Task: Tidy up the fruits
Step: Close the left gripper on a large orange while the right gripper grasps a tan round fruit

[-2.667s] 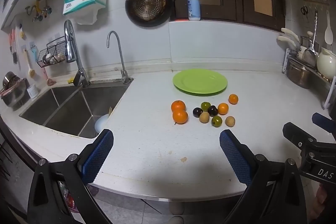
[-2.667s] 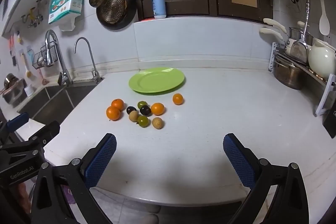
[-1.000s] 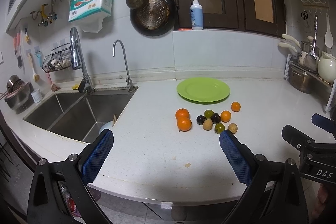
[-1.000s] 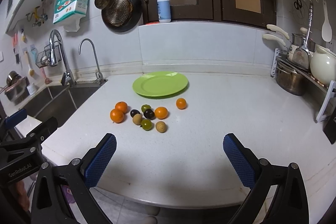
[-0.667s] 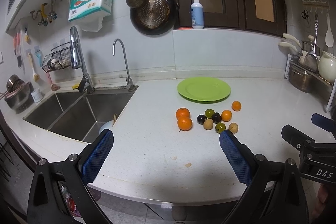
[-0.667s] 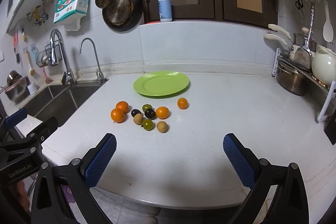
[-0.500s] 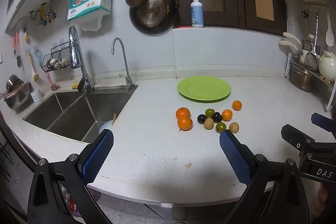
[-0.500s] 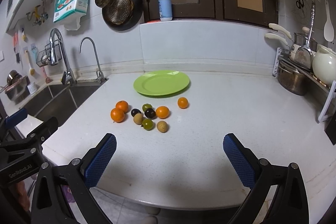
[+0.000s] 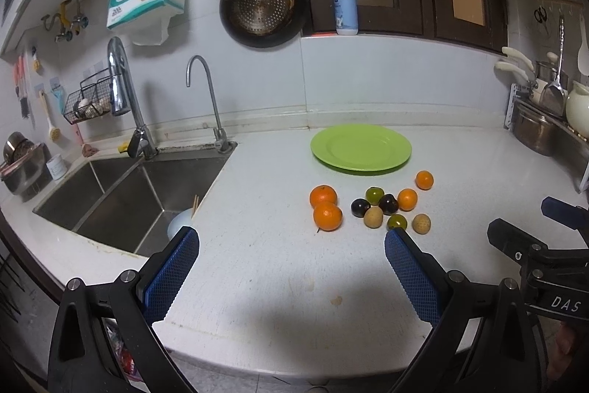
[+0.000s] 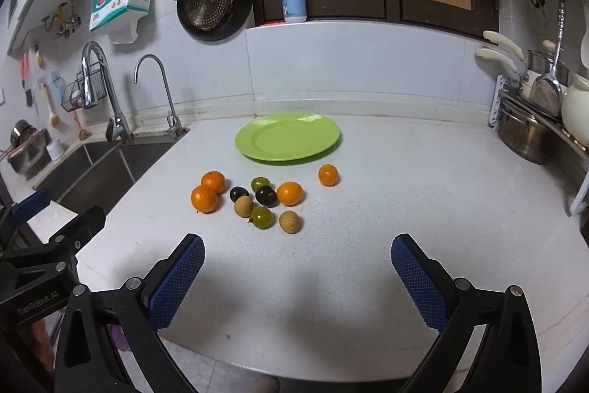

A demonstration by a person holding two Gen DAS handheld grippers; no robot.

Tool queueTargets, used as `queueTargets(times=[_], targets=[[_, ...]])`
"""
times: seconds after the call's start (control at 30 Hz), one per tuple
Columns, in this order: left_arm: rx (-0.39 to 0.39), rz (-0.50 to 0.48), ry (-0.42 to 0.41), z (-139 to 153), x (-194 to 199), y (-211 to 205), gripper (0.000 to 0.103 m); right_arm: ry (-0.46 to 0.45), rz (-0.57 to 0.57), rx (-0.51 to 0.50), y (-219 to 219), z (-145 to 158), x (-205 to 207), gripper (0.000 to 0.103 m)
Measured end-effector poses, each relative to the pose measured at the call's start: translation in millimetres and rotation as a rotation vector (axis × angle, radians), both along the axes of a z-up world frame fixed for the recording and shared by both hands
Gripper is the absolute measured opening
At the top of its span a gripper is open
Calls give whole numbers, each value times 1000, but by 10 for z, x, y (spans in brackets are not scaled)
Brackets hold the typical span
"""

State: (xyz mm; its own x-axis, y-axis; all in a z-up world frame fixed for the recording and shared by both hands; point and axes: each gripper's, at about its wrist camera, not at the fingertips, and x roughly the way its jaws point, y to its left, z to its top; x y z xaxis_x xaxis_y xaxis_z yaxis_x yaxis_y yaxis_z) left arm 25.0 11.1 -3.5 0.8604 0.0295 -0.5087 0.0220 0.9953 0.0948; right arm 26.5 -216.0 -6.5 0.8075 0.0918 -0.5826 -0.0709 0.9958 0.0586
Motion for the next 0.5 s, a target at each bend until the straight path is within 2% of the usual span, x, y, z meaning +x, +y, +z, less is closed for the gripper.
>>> queueTargets(times=[0.33, 0.5], targets=[[17, -60, 55, -180, 459, -66, 97, 56, -10, 1, 17, -164, 401, 100], [20, -86, 102, -322, 715, -80, 89, 104, -9, -4, 42, -289, 627, 91]])
